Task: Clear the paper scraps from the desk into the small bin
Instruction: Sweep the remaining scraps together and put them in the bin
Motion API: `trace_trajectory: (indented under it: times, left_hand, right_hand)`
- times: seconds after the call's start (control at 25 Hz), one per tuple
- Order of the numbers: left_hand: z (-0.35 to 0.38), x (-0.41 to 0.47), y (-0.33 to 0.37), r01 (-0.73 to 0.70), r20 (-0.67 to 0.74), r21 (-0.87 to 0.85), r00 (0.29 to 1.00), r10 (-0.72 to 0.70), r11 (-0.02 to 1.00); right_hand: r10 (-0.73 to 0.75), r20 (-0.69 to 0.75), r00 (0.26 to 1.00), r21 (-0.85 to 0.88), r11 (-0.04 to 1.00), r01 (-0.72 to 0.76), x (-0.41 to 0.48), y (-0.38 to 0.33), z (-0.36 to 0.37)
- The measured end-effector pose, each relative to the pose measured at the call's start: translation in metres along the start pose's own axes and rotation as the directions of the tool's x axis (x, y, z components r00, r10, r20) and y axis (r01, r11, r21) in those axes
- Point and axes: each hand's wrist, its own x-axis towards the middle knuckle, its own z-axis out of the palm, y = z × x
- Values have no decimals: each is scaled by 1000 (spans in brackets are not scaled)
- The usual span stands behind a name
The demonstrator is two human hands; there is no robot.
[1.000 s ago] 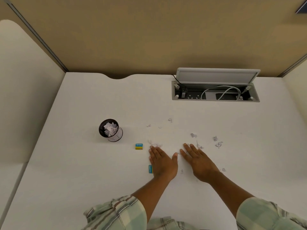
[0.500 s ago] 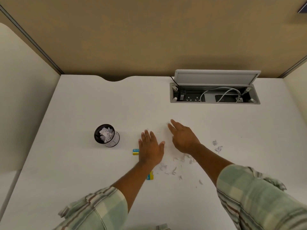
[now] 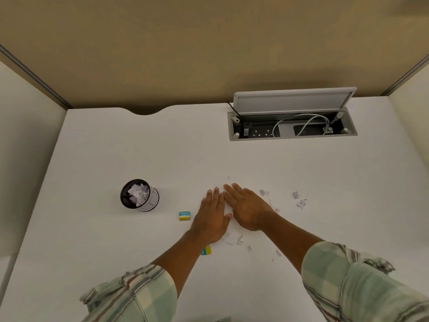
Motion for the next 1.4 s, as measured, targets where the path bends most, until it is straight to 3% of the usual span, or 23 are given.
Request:
trace_trajectory:
  times: [0.4, 0.56, 0.68, 0.76, 0.96, 1.16, 1.4]
  left_hand:
    - [43, -62, 46, -83, 54, 37, 995, 81, 996]
    - [8, -34, 32, 12, -86, -34, 996, -15, 999]
    - [-21, 0, 19, 38, -59, -22, 997, -39, 999]
    - [-33, 24, 14, 50, -11, 23, 999, -50, 998]
    - [-32, 53, 12, 63, 99, 36, 993, -67, 997]
    - [-9, 39, 27, -58, 59, 141, 997, 50, 988]
    - [34, -23, 53, -195, 62, 136, 980, 188, 971]
  right_hand:
    - [35, -97, 995, 114, 993, -24, -109, 1, 49]
    - [356, -295, 887, 305, 915, -266, -111, 41, 16]
    - [588, -186, 787, 345, 789, -508, -111, 81, 4]
    - [649, -80, 756, 340, 731, -592, -110, 97, 6]
    - [622, -4, 783, 319, 743, -588, -94, 87, 21]
    - [458, -56, 887, 282, 860, -426, -77, 48, 26]
    - [244, -55, 968, 157, 960, -233, -98, 4, 49]
